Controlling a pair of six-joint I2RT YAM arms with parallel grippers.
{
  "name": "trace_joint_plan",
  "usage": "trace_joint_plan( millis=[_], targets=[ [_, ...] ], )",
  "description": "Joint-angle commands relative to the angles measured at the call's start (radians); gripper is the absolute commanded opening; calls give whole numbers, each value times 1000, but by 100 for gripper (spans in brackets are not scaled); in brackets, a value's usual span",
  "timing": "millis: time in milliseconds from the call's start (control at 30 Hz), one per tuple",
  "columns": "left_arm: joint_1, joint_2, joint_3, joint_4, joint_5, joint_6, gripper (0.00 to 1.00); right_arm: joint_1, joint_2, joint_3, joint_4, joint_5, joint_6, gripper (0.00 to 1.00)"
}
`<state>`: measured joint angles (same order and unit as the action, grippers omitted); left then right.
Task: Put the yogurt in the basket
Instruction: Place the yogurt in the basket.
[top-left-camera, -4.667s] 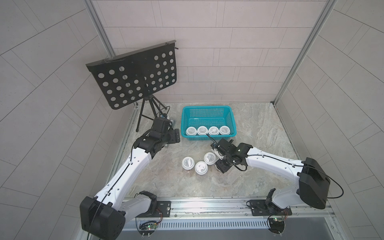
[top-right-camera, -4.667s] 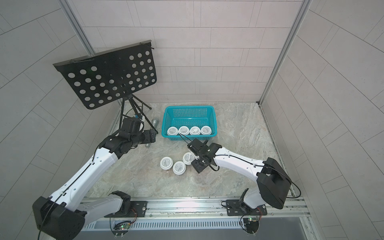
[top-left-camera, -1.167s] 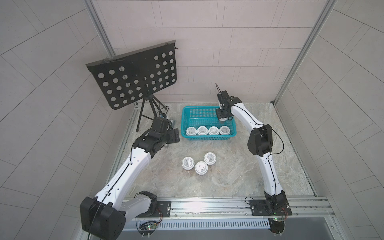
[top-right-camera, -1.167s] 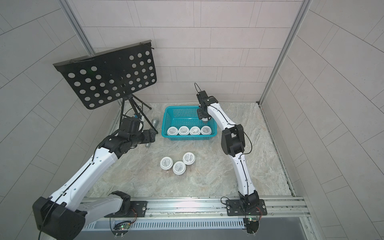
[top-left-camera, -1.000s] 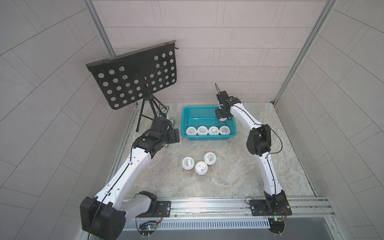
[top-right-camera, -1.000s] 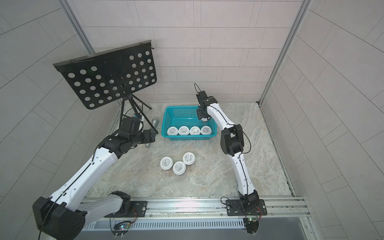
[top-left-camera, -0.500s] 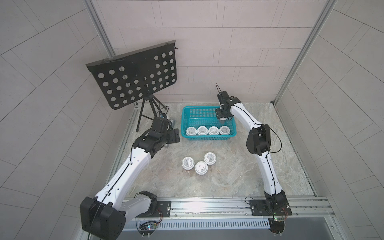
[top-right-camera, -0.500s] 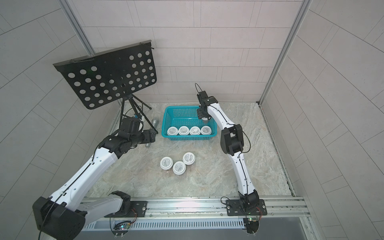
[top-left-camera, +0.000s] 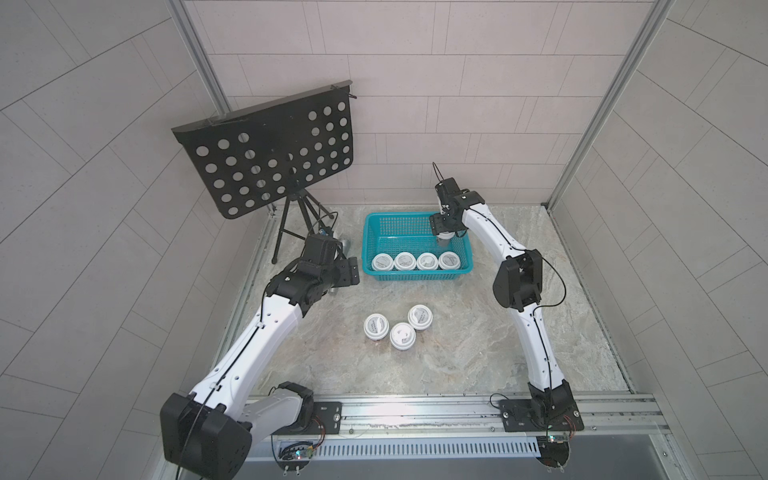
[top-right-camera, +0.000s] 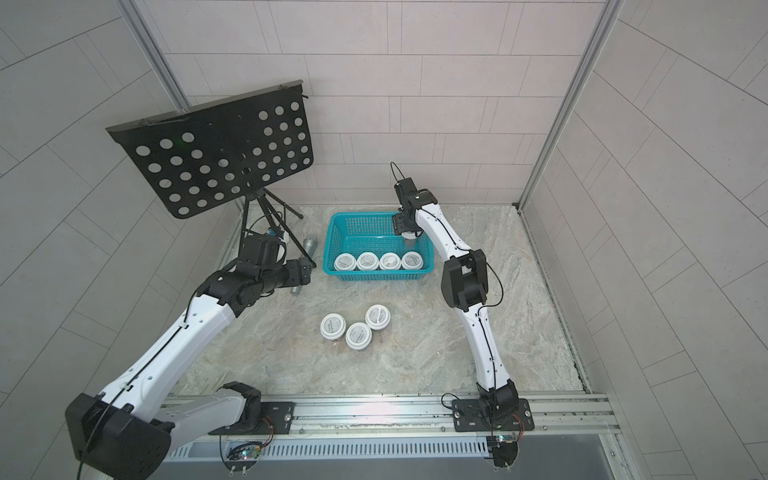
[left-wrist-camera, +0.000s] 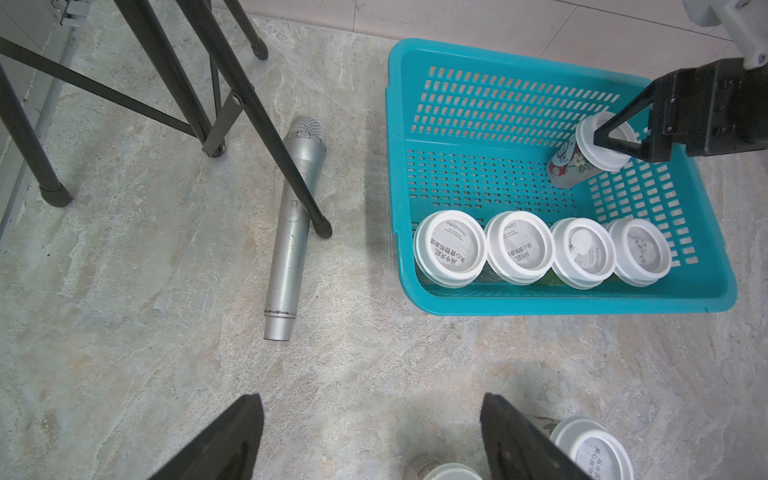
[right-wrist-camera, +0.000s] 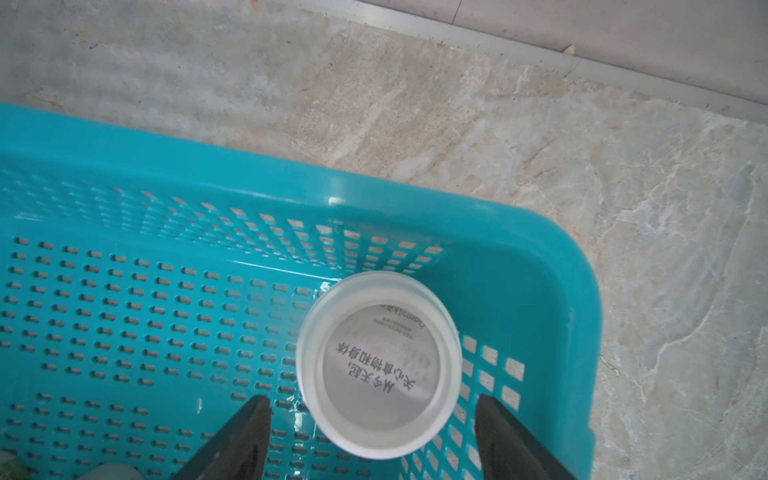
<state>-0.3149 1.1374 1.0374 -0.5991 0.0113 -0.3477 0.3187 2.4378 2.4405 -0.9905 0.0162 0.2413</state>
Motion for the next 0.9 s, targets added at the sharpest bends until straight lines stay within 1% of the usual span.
trace_joint_plan(
  millis=[0,100,233,333,433,567,733,867],
  targets=[
    [4,10,7,1,43,19,89,-10,-139,-34,-28,-65,2,80],
    [2,24,14,-1,88,25,89,-21,-220,-130,-7,-124,0,79],
    [-11,45,29,-7,144,43,88,-42,-350,-309,71,-183,-1,77],
    [-46,50,43,-19,141,66,88,-66,-441,-432,114,-227,4,76],
    [-106,57,58,-33,106,87,88,-84,-541,-569,166,-252,0,75],
    [-178,76,84,-57,111,73,87,-112,-681,-766,241,-283,3,74],
    [-315,104,98,-54,87,56,87,-148,-845,-995,323,-327,12,74],
    [-411,159,110,-48,69,50,87,-167,-954,-1135,354,-345,30,73]
  ],
)
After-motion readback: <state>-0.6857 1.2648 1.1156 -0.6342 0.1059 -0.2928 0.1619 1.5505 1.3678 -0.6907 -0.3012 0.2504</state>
